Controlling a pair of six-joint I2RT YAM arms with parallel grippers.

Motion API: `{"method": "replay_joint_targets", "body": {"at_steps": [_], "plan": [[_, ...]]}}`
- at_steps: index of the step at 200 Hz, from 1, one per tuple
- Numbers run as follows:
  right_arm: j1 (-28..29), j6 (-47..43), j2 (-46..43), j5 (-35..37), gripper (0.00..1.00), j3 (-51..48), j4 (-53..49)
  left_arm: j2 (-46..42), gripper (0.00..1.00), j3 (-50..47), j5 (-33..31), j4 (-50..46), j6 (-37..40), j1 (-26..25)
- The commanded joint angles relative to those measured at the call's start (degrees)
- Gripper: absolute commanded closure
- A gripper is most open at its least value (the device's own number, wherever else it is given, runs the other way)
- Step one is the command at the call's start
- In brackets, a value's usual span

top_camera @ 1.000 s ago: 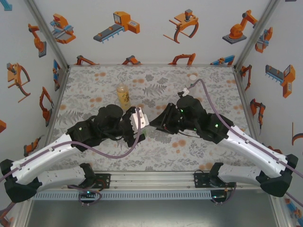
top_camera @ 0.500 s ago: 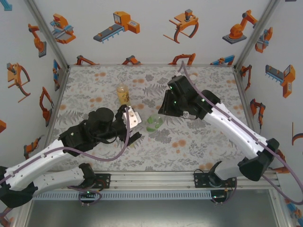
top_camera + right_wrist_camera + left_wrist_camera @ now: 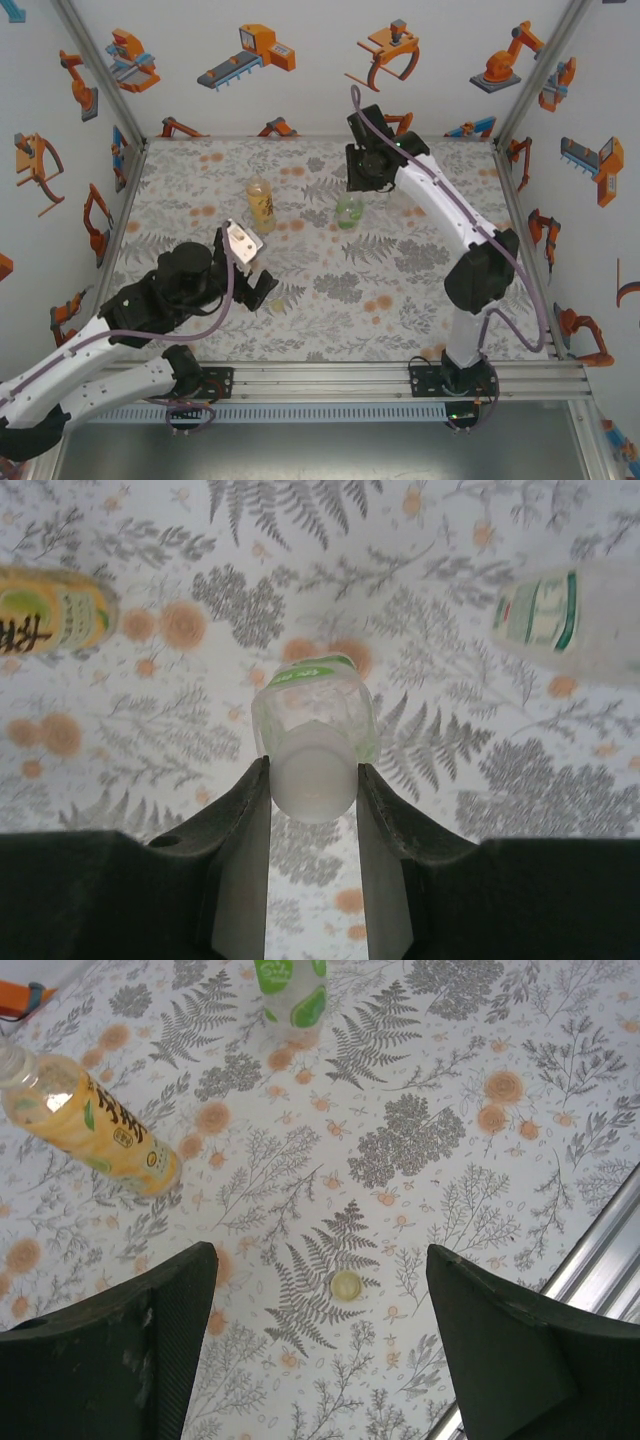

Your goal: Screw on the bottle caps

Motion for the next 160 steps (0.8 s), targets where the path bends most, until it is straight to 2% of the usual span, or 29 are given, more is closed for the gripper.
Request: {"method": "replay_joint_targets", "body": {"at_steps": [1,43,101,138,160], "plan": [[-0.78,-5.88,4.47,2.96,1.00,5.17,-0.91,-2.58,0.23,-1.27,-2.18,-1.92,-4.52,0.36],[-1.92,-8.13,11.14,3.10,1.00,12.07,-0.68,-5.78,0.23,-2.49,-2.97,-3.24,-5.82,0.44],[-2.63,-8.56,13.65,2.24,1.00,12.70,0.59,-6.97,0.23,-2.82,-3.55,-3.81,-6.37,0.45],[-2.64,-7.94,13.75,1.75,0.80,10.79,0.68,-7.32,0.23,-2.98,-3.69,-3.79,-6.33,0.44],[-2.69,-7.96,13.89,1.91,0.71,10.55,0.68,-7.42,0.23,-2.93,-3.86,-4.02,-6.19,0.46]]}}
